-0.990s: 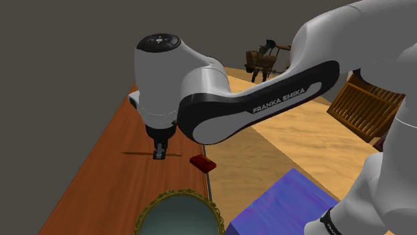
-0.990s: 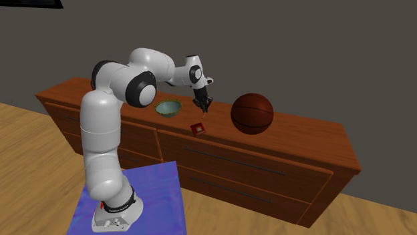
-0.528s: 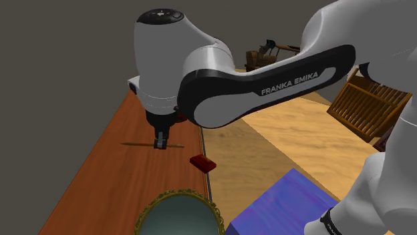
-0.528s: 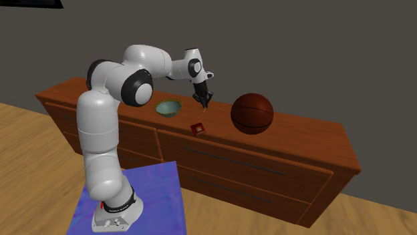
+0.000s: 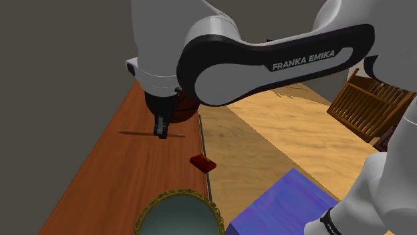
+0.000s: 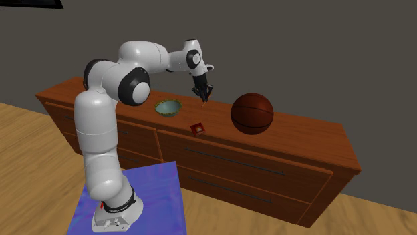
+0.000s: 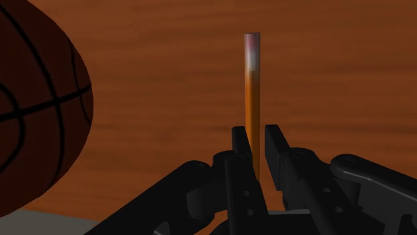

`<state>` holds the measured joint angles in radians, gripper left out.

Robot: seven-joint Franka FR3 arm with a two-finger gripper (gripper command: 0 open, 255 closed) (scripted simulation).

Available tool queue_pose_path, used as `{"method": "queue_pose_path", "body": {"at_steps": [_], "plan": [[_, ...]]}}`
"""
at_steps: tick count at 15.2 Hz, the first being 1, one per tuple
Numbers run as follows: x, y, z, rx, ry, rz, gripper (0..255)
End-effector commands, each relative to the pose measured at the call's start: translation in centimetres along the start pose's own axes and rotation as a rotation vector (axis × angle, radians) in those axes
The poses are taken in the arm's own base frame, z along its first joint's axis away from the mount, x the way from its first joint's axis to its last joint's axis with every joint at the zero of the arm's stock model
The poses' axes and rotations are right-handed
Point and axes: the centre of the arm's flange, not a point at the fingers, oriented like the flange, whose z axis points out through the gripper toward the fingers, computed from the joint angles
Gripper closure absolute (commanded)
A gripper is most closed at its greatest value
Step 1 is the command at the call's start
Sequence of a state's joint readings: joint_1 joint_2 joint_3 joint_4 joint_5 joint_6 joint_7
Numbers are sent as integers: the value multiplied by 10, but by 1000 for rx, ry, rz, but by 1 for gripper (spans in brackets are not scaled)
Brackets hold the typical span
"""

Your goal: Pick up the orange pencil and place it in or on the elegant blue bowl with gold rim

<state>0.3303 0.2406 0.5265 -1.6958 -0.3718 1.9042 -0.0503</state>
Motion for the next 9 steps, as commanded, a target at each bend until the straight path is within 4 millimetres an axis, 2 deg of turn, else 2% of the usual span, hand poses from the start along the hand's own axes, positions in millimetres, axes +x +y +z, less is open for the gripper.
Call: {"method": "queue_pose_path", "body": {"at_steps": [1,7,9], "plan": [[-1,2,-11,0,-1,0,255],[-1,9,-39,0,-1,0,255],[-11,-15,-47,0,-1,0,255]]}}
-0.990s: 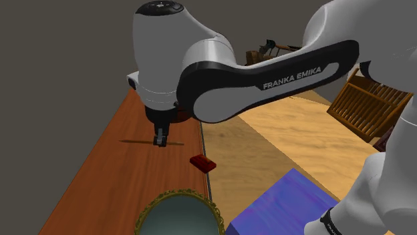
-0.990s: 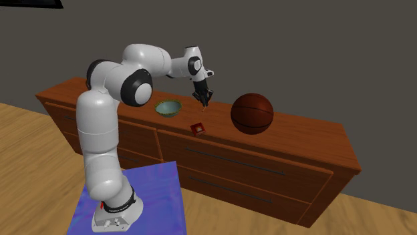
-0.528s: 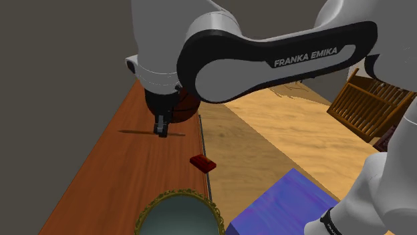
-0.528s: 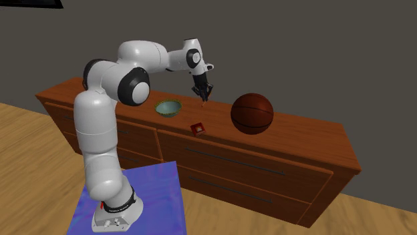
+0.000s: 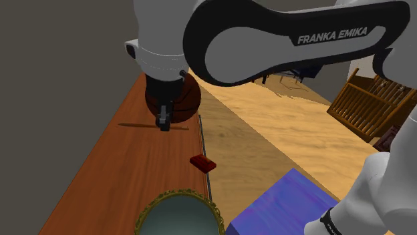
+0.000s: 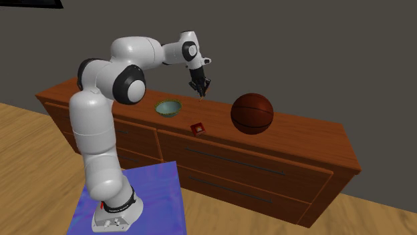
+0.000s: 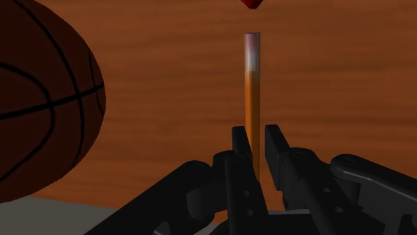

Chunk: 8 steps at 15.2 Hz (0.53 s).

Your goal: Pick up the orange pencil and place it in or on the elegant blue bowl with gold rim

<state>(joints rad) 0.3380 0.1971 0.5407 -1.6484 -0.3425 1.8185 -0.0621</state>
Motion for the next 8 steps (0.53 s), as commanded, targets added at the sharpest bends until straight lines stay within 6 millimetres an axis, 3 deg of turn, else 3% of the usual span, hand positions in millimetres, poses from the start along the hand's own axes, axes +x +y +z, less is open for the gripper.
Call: {"method": "queue_pose_path", "body": {"at_steps": [1,8], "plan": [[-9,-21,-8,0,0,0,255],[-42,-104,-34,0,0,0,255]]}}
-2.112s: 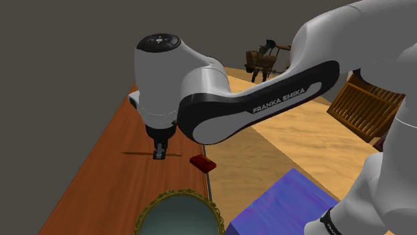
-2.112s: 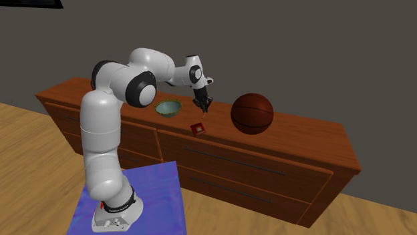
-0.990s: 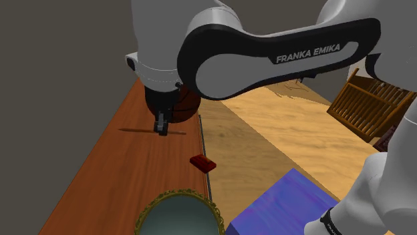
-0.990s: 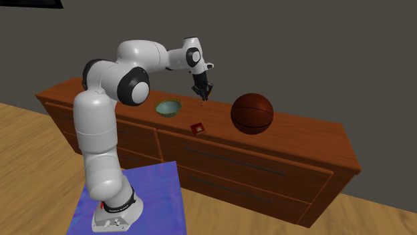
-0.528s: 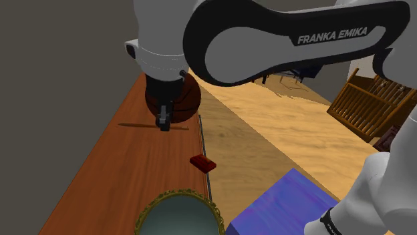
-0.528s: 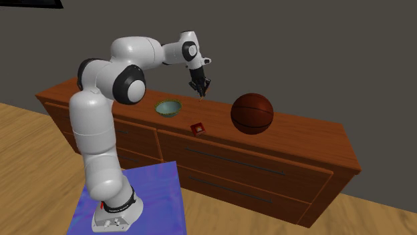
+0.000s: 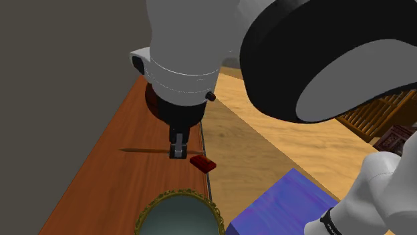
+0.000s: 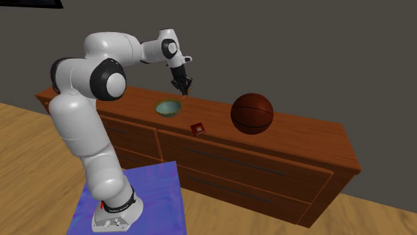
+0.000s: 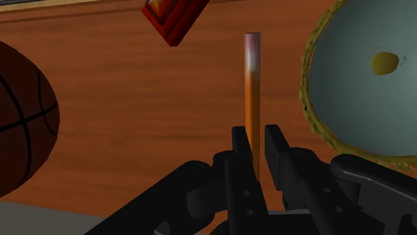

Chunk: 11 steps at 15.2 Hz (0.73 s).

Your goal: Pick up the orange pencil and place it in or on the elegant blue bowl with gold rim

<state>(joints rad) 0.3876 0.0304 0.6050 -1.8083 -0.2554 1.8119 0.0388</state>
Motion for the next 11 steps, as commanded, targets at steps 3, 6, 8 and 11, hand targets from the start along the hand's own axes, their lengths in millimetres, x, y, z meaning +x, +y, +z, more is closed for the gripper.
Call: {"method": "queue_pose_path", "body": {"at_steps": [3,6,8,11], "plan": [[-21,-46,-14,0,-1,1,255],[-36,-82,-25,0,-1,1,255],[-45,-105,-32,0,-1,1,255],[-49,-117,-24,0,-1,1,255]]}}
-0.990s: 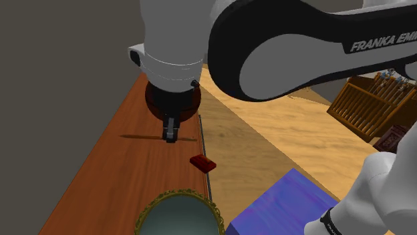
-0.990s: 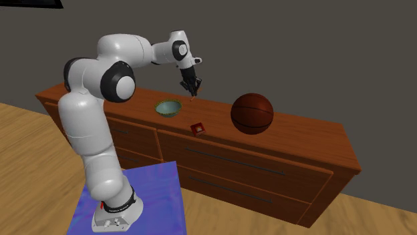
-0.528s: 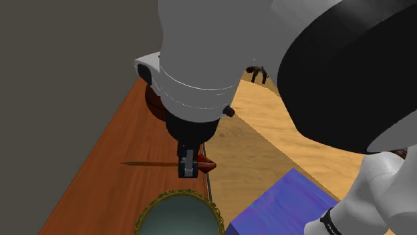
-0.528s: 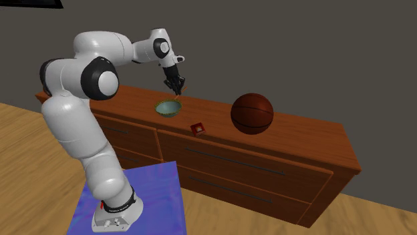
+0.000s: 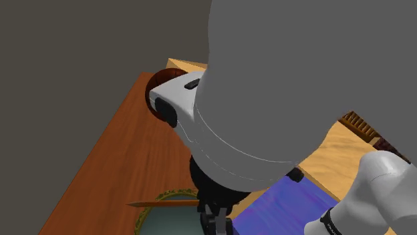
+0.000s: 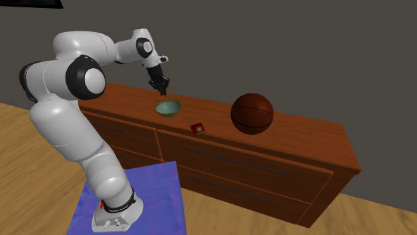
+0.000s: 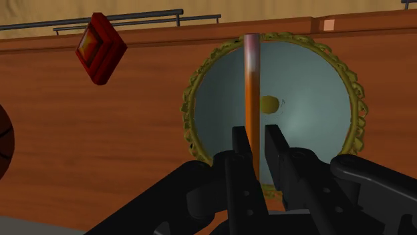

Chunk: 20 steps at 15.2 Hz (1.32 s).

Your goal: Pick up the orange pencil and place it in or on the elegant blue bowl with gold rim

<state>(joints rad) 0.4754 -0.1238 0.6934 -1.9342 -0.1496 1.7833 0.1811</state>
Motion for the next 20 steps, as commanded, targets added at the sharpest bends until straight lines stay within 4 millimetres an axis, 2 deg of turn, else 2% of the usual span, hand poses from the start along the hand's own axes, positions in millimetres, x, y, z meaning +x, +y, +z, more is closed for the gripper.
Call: {"method": "queue_pose_path", "body": {"at_steps": [1,14,20], "plan": [[-1,-3,9,0,0,1,255],[1,-19,76,0,0,1,255],[1,-20,80,0,0,1,255]]}}
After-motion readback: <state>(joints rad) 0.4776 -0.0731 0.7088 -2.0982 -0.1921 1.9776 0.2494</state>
